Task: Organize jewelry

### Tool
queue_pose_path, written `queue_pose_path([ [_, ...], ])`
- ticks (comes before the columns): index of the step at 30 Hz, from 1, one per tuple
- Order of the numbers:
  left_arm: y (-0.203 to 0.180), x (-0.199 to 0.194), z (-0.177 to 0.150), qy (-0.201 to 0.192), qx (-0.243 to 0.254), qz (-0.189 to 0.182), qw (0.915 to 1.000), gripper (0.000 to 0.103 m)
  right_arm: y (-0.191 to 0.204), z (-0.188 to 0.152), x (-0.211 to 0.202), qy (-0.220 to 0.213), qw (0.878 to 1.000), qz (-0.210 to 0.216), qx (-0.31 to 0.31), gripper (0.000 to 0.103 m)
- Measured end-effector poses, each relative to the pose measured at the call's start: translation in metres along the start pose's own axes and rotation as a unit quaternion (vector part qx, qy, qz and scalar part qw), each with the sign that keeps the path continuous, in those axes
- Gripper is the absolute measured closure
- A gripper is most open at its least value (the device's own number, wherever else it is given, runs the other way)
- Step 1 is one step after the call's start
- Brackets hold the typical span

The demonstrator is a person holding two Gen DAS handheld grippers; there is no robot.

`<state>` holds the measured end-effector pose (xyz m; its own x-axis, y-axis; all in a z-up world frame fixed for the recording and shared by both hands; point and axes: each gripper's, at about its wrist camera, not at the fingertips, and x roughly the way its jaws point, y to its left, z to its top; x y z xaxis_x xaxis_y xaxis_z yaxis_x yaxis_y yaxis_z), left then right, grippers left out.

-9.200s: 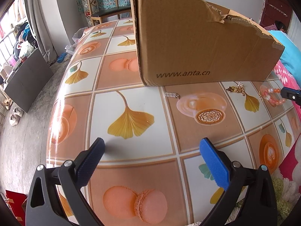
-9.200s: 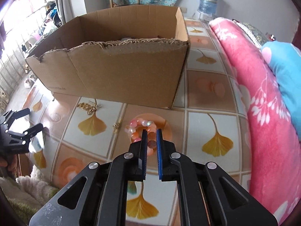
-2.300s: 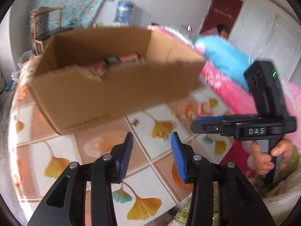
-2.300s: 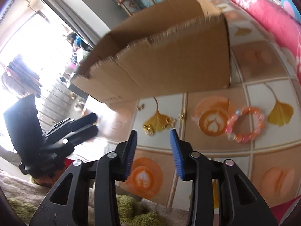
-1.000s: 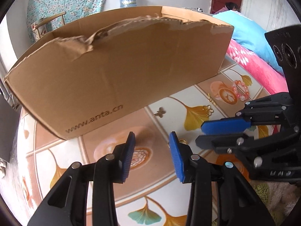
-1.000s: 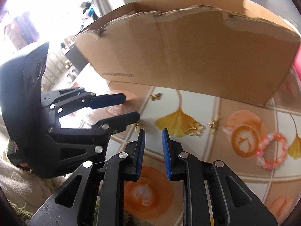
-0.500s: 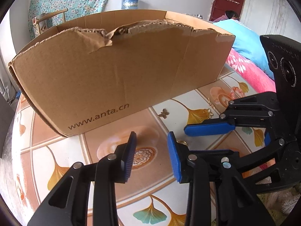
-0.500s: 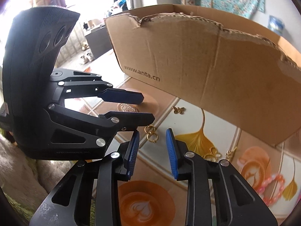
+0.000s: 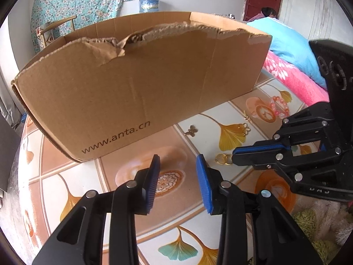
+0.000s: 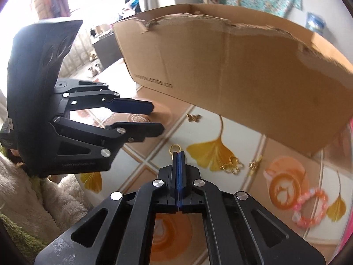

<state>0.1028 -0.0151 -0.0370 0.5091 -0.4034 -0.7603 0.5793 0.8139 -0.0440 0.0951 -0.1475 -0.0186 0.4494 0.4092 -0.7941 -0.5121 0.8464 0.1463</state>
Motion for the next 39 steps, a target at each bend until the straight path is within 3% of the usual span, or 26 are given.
queue_pose_path([
  [7, -0.026, -0.016, -0.001, -0.018, 0.068, -0.033, 0.997, 0.07, -0.006, -0.012, -0.015, 0.003, 1.0, -0.019, 0.008, 0.103],
  [13, -0.043, -0.006, 0.0, -0.005, 0.129, -0.025, 0.9913, 0.071, -0.014, -0.016, -0.022, 0.0, 0.999, -0.03, 0.019, 0.103],
  [24, -0.048, 0.007, 0.006, 0.018, 0.123, -0.025, 0.9919, 0.1, -0.028, -0.022, -0.033, -0.009, 0.999, -0.024, 0.047, 0.103],
  [29, -0.044, 0.003, 0.005, 0.014, 0.107, -0.031, 0.9937, 0.101, -0.028, -0.018, -0.032, -0.012, 0.998, -0.021, 0.05, 0.103],
  [34, -0.023, -0.011, 0.009, 0.002, 0.035, -0.072, 0.9968, 0.101, -0.028, -0.014, -0.034, -0.017, 0.998, -0.009, 0.055, 0.101],
  [36, -0.016, -0.013, 0.008, 0.0, 0.018, -0.07, 0.9974, 0.101, -0.025, -0.013, -0.034, -0.021, 0.998, -0.003, 0.055, 0.101],
  [39, -0.009, -0.015, 0.005, 0.002, 0.0, -0.06, 0.9982, 0.101, -0.019, -0.006, -0.028, -0.021, 0.999, -0.001, 0.047, 0.092],
])
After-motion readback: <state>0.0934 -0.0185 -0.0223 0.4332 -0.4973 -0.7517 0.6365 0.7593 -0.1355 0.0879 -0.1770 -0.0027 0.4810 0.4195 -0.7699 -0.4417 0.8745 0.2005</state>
